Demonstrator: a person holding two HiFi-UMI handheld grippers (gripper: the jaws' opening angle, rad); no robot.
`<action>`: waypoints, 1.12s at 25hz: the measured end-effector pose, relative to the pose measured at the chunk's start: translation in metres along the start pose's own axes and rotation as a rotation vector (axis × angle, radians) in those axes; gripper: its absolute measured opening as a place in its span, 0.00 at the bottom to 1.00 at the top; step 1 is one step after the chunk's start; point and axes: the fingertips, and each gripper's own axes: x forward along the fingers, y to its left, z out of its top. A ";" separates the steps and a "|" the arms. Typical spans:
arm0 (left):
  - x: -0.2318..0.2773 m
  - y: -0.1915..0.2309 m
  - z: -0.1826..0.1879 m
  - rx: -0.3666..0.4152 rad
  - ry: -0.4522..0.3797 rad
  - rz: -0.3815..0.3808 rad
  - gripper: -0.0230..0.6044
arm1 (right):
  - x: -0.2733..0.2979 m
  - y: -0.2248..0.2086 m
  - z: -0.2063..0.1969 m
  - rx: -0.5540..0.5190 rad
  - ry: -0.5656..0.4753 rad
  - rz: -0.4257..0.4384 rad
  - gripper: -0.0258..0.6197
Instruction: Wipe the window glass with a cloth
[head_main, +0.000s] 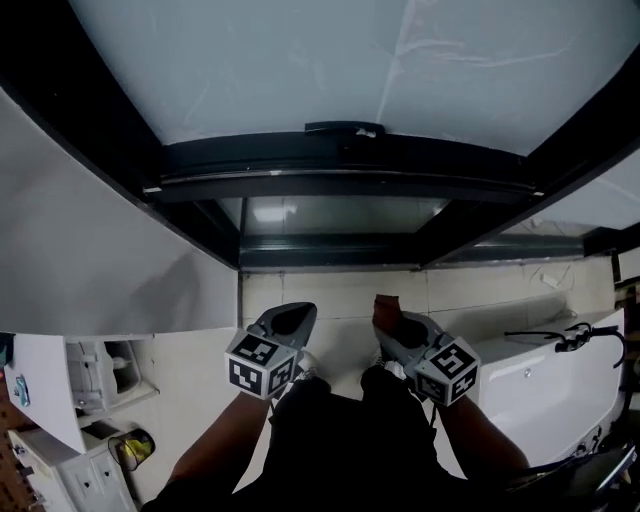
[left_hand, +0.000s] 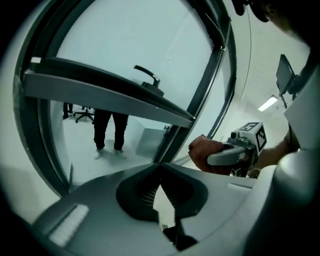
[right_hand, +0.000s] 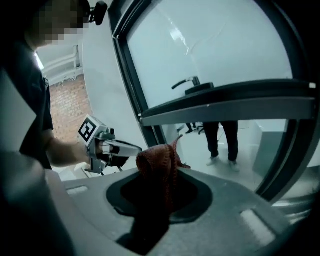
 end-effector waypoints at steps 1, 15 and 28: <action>-0.008 -0.009 0.004 -0.006 0.000 -0.019 0.06 | -0.011 0.006 0.008 0.017 -0.024 -0.022 0.16; -0.074 -0.112 0.005 0.031 -0.119 -0.036 0.06 | -0.135 0.065 0.016 -0.031 -0.201 -0.057 0.16; -0.130 -0.282 -0.092 0.031 -0.197 0.084 0.06 | -0.282 0.123 -0.081 -0.123 -0.258 0.043 0.16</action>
